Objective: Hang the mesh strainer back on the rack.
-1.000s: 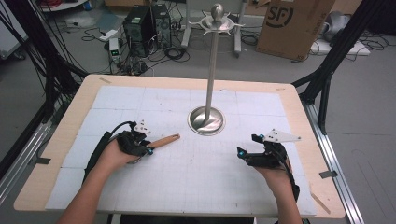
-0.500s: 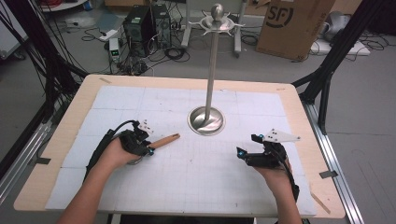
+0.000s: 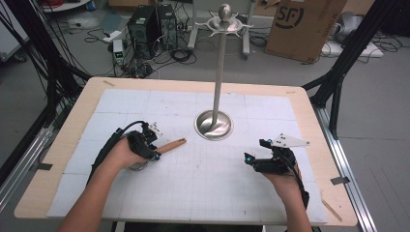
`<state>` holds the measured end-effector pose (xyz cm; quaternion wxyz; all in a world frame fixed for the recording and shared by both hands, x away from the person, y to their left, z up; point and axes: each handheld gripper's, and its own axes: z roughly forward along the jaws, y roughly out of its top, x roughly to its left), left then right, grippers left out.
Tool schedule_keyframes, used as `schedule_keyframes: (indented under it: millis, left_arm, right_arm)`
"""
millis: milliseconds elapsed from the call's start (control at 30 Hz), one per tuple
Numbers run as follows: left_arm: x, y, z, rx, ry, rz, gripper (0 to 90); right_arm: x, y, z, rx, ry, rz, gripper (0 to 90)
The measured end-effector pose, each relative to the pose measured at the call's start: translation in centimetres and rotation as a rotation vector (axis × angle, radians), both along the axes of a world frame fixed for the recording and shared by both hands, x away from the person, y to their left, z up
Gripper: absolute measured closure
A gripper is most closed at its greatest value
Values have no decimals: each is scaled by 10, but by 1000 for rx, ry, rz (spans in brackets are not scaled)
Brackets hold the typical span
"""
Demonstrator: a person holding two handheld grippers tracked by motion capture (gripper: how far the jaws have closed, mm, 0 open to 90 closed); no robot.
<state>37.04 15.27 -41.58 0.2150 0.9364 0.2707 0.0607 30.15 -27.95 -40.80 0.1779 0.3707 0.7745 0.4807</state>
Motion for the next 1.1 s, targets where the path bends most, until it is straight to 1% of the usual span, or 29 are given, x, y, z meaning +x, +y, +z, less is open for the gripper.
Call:
schedule_keyframes:
  millis: [67, 100, 167, 200, 233, 267, 333, 400, 433, 467, 500, 533, 600, 633, 667, 733, 833, 967, 1100]
  left_arm:
    - [-2, -2, 0, 13, -17, -6, 687]
    - [-4, -3, 0, 17, -22, 0, 690]
    - [-6, -4, 1, 26, -41, -12, 693]
    - [-6, -4, 1, 28, -46, -14, 693]
    - [-7, -4, 1, 28, -53, -21, 693]
    - [-7, -4, 2, 21, -58, -20, 693]
    - [-9, -3, 3, -8, -61, -33, 693]
    - [-12, -4, 7, -42, -77, -43, 693]
    - [-13, -4, 10, -50, -85, -48, 693]
    - [-14, -4, 13, -70, -95, -55, 693]
    - [-16, -4, 16, -101, -109, -57, 693]
    - [-17, -3, 19, -116, -118, -59, 693]
    - [-19, -1, 24, -143, -148, -55, 693]
    - [-20, 0, 27, -160, -157, -48, 693]
    - [-20, 2, 29, -162, -164, -52, 693]
    - [-21, 6, 34, -210, -182, -35, 693]
    - [-22, 10, 41, -265, -199, -19, 693]
    - [-21, 13, 51, -319, -211, -15, 692]
    - [-22, 14, 61, -369, -225, -27, 693]
  right_arm:
    - [0, 0, 0, -2, -1, 2, 161]
    - [0, 0, 0, 1, -2, 2, 161]
    - [-1, -1, 1, 8, 0, -3, 161]
    - [-1, -2, 1, 8, -6, -3, 161]
    - [-1, -3, 1, 13, -2, -6, 161]
    - [-1, -3, 1, 13, -2, -5, 161]
    - [-1, -3, 1, 13, -1, -5, 161]
    - [-1, -3, 1, 9, -3, -4, 161]
    - [-1, -3, 1, 9, -3, -4, 161]
    - [0, -3, 1, 8, -4, -4, 161]
    - [0, -3, 1, 8, -4, -4, 161]
    - [-1, -3, 1, 8, -4, -5, 161]
    - [-1, -2, 1, 9, -2, -6, 161]
    - [-1, -2, 1, 6, -5, -3, 161]
    - [-1, -2, 1, 7, -1, -3, 161]
    - [-1, -2, 1, 6, -1, -3, 161]
    - [-1, -1, 1, 5, -3, -2, 161]
    - [-1, -2, 1, 6, 0, -3, 161]
    - [-1, -2, 0, 4, -3, -2, 161]
